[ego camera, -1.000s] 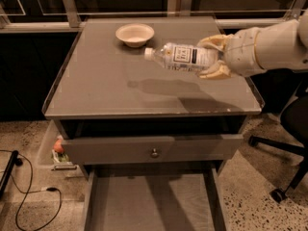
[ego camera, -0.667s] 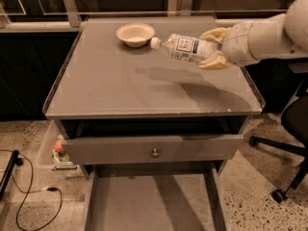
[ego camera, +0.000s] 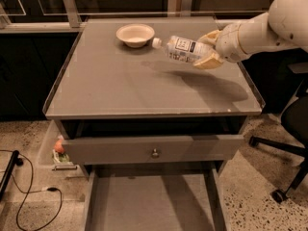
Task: Pick blue plastic bottle from middle drawer and place on counter
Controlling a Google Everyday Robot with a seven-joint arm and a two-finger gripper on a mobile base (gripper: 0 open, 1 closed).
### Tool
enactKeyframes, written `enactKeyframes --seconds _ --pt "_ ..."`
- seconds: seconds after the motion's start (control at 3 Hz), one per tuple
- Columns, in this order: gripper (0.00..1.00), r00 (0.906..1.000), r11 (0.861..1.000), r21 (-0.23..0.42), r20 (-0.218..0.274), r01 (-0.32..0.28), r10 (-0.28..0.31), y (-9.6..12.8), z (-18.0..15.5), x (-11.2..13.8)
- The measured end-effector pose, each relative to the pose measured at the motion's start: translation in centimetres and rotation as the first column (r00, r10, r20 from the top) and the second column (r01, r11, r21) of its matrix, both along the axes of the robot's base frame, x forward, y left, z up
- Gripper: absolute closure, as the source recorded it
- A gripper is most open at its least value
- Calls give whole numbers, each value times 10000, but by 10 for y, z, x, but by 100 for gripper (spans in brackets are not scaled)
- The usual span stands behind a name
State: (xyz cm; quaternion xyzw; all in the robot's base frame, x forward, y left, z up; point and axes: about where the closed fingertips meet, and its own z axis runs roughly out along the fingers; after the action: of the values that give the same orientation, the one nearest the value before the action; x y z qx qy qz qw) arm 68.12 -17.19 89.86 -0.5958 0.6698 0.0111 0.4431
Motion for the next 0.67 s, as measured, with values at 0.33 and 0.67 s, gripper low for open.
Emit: enactKeyframes --seconds 0.33,0.67 --pt "100 9940 9989 333 -1038 -324 357 10 -15 -15" --pt "100 9840 9969 531 -1657 -575 656 20 -18 -20"
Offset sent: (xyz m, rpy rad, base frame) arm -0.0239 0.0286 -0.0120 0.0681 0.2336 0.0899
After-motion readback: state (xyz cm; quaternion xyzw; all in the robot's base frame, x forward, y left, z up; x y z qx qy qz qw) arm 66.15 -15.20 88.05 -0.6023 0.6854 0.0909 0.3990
